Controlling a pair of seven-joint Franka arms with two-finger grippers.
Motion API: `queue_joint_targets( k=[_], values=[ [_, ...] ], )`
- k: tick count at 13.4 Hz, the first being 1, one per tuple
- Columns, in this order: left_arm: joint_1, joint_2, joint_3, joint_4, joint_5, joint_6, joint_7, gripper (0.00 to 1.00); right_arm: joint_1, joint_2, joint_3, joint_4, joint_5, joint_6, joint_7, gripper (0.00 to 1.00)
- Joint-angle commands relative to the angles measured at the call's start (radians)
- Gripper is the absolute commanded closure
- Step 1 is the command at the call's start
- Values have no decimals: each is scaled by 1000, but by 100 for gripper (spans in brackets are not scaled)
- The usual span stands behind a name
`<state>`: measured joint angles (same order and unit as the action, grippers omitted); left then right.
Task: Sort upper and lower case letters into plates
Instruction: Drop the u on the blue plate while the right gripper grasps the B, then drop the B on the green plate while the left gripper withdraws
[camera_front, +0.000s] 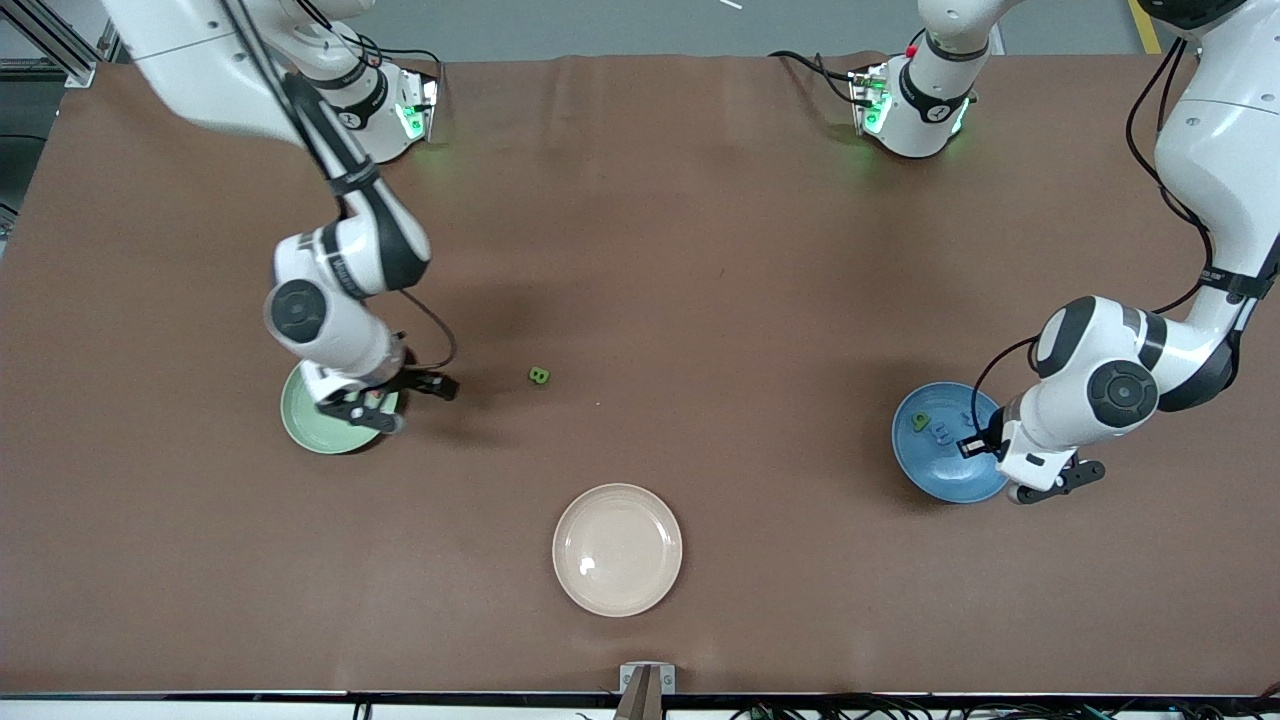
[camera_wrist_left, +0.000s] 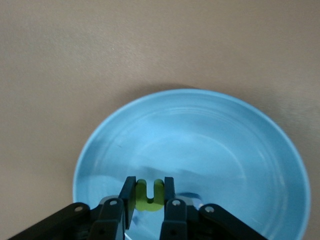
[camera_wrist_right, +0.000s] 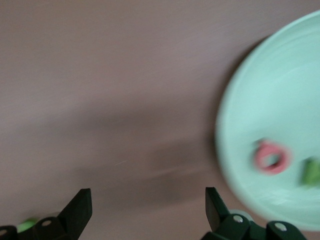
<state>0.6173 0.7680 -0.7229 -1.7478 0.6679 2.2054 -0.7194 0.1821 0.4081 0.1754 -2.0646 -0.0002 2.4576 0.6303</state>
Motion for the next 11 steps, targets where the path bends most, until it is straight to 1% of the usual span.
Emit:
queue_joint_targets(
  k=[1, 2, 3, 5, 6, 8, 9, 11],
  values=[
    [-1, 4, -3, 8, 19, 7, 8, 61, 111, 36, -2, 66, 19, -6, 145, 0],
    [-1, 1, -3, 10, 18, 7, 2, 46, 140, 56, -2, 89, 17, -2, 173, 0],
    [-1, -4, -3, 10, 16, 7, -5, 35, 160, 73, -4, 104, 17, 3, 193, 0],
    [1, -10, -4, 8, 12, 7, -5, 0, 200, 95, -4, 109, 13, 47, 299, 0],
    [4, -18, -7, 10, 12, 5, -3, 0, 209, 104, -4, 107, 2, 60, 336, 0],
    [4, -74, -15, 8, 10, -12, 6, 0, 237, 130, -11, 109, 0, 79, 356, 1],
    [4, -111, -30, 10, 9, -36, 12, 0, 241, 142, -14, 107, -3, 93, 377, 4],
    [16, -162, -76, 10, -25, -87, 14, 0, 252, 158, -25, 106, -40, 101, 385, 15]
  ],
)
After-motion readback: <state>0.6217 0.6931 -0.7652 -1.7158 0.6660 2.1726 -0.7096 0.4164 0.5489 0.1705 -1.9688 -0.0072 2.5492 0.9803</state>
